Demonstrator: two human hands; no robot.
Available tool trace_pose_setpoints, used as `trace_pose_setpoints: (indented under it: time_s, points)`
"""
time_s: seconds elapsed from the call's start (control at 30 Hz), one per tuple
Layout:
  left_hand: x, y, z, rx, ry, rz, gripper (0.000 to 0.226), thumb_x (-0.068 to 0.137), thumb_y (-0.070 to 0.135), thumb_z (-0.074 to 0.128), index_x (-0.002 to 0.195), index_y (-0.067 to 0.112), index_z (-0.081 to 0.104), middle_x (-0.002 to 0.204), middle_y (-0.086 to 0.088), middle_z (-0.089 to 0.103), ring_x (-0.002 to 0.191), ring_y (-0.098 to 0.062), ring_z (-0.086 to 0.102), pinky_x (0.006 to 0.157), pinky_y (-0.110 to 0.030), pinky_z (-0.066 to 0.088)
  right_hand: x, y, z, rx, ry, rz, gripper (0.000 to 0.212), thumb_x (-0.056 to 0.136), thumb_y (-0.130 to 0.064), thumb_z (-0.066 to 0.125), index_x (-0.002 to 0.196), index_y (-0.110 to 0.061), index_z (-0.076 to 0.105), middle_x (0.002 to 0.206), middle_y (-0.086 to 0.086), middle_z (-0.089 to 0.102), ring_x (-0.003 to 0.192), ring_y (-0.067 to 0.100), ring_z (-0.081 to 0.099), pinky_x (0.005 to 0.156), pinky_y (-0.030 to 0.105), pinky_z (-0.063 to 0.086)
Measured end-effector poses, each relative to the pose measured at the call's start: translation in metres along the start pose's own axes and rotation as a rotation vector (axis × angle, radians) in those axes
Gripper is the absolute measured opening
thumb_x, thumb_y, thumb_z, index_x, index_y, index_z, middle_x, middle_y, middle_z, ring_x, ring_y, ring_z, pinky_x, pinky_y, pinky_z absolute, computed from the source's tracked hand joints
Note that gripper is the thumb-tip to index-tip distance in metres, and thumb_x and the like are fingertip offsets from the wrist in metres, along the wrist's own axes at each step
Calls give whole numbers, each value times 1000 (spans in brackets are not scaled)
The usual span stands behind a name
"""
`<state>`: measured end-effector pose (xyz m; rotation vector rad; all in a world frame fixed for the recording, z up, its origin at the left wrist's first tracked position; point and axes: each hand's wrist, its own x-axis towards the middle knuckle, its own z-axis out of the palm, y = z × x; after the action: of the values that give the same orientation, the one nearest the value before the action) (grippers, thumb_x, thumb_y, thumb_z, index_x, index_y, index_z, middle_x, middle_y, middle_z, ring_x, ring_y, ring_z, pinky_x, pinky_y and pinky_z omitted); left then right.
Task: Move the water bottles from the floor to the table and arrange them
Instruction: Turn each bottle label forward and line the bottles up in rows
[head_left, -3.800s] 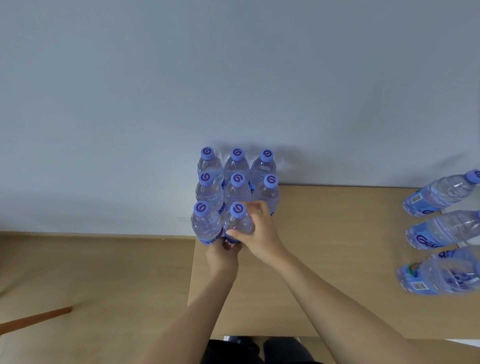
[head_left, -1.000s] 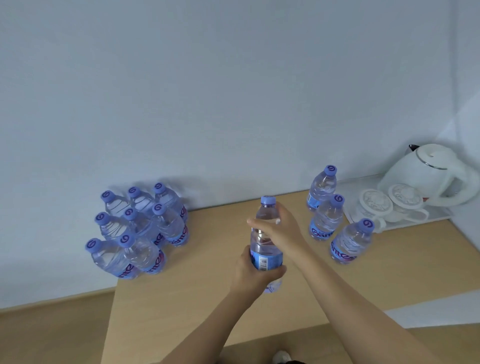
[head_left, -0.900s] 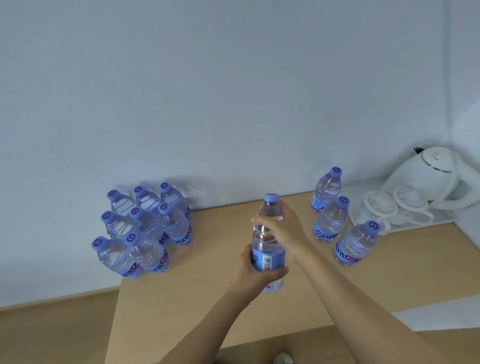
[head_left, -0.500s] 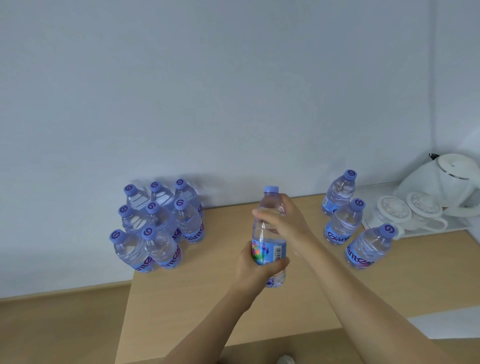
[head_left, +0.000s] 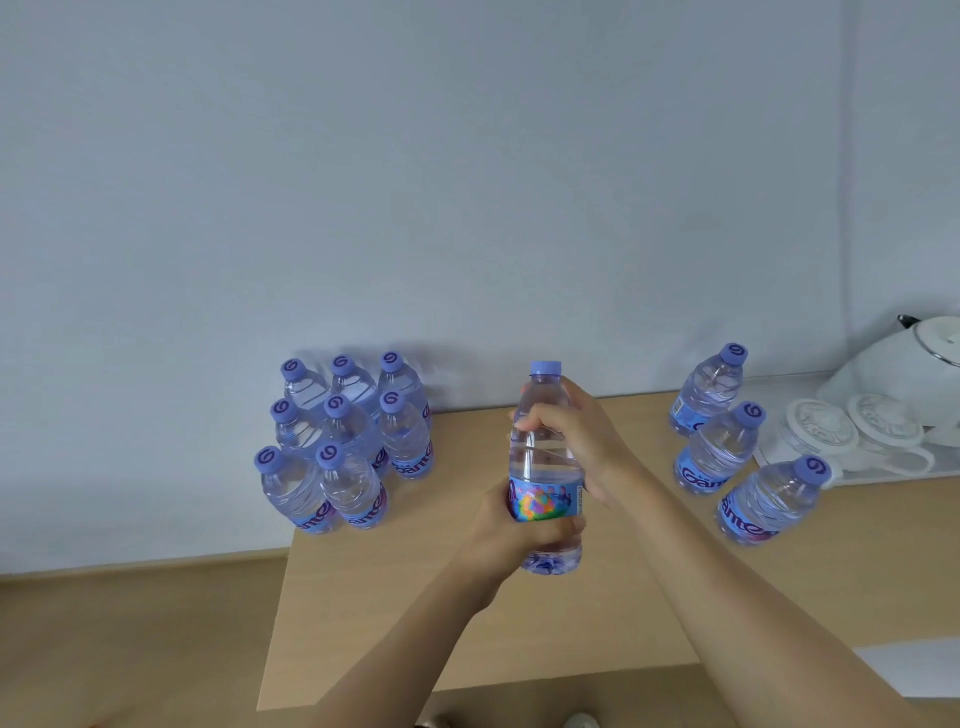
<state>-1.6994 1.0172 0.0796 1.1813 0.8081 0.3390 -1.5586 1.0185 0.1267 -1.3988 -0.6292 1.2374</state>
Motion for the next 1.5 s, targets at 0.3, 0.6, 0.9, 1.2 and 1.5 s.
trace_pose_setpoints:
  time_s: [0.3, 0.6, 0.9, 1.2, 1.5]
  points:
    - [-5, 3, 8, 23, 261, 85, 38, 65, 2, 82, 99, 8, 65, 86, -6, 74, 79, -20, 72, 68, -25, 56, -2, 8, 29, -163, 239, -122, 31, 68, -17, 79, 91, -19, 59, 87, 2, 71, 76, 23, 72, 71, 39, 61]
    - [-14, 12, -10, -35, 18, 44, 48, 62, 15, 86, 105, 9, 63, 89, -4, 71, 82, -18, 70, 73, -27, 55, -5, -10, 19, 18, -5, 11, 21, 74, -5, 71, 92, -12, 61, 78, 8, 68, 68, 24, 66, 65, 34, 55]
    - [-10, 9, 4, 70, 250, 148, 38, 68, 2, 83, 98, 12, 63, 84, -3, 74, 77, -18, 72, 70, -28, 58, -6, 3, 30, -193, 193, -136, 38, 70, -21, 83, 98, -17, 57, 85, -2, 70, 71, 15, 71, 65, 30, 59]
    - [-12, 18, -7, -25, 48, 66, 54, 62, 16, 86, 109, 9, 61, 96, -9, 72, 84, -19, 70, 71, -27, 55, -3, -9, 14, 56, 36, -4, 35, 64, -11, 74, 93, -9, 56, 81, 13, 66, 72, 29, 65, 66, 37, 56]
    - [-9, 21, 4, 41, 241, 148, 36, 70, 2, 82, 96, 17, 62, 81, 3, 73, 76, -13, 71, 68, -23, 56, 3, 1, 27, -162, 195, -57, 48, 65, -29, 86, 102, -21, 56, 96, 0, 70, 81, 20, 72, 75, 37, 59]
